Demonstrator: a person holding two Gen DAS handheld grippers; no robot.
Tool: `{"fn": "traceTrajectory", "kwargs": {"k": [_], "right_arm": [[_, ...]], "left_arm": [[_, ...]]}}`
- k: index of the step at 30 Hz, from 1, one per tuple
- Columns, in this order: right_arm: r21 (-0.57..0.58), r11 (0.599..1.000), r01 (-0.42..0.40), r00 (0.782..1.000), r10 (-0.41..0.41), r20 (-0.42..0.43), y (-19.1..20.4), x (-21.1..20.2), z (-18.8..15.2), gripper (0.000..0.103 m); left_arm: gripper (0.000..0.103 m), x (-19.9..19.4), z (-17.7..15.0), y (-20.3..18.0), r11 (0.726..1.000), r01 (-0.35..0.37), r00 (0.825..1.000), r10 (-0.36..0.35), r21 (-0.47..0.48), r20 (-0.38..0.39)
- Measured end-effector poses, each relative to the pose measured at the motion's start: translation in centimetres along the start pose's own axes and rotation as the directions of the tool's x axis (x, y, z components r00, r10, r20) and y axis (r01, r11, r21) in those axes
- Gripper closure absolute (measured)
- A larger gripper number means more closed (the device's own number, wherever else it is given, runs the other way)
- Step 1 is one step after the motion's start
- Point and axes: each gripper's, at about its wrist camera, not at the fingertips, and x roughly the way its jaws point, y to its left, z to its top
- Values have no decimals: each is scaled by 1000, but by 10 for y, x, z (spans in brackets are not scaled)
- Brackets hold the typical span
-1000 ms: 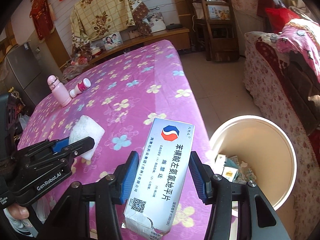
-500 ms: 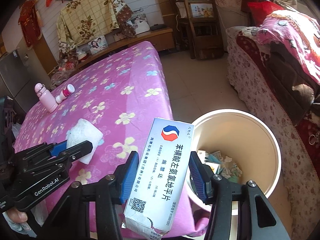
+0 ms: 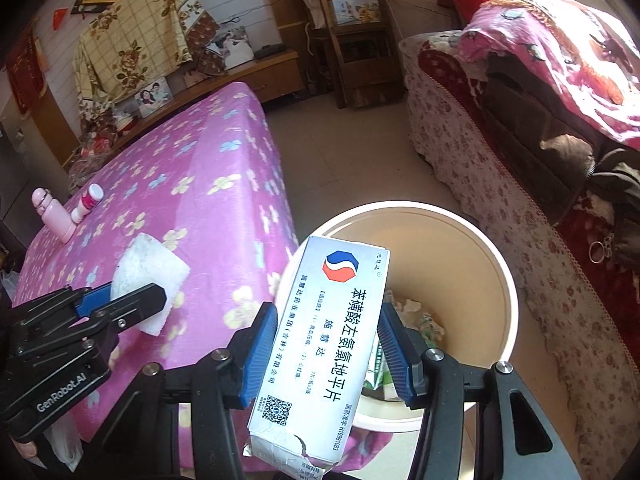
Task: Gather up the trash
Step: 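Carry the medicine box and tissue wad over the white bin and open both tools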
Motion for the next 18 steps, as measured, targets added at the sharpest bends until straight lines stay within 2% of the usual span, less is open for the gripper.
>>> {"fn": "traceTrajectory", "kwargs": {"k": [10,17,18], "right_arm": [[62,996,71,997,-70,-21,-40,15,7,48],[99,991,95,995,-92,-39,-55,23,8,46],[106,990,96,995,-92,-44,-58,25,8,46]], "left_arm": [[74,18,12,-26,996,80,997,-80,26,-20],[72,32,15,-30,993,122,992,-121,8,-35],[68,33,15,-30,992,124,992,-124,7,-37]]}}
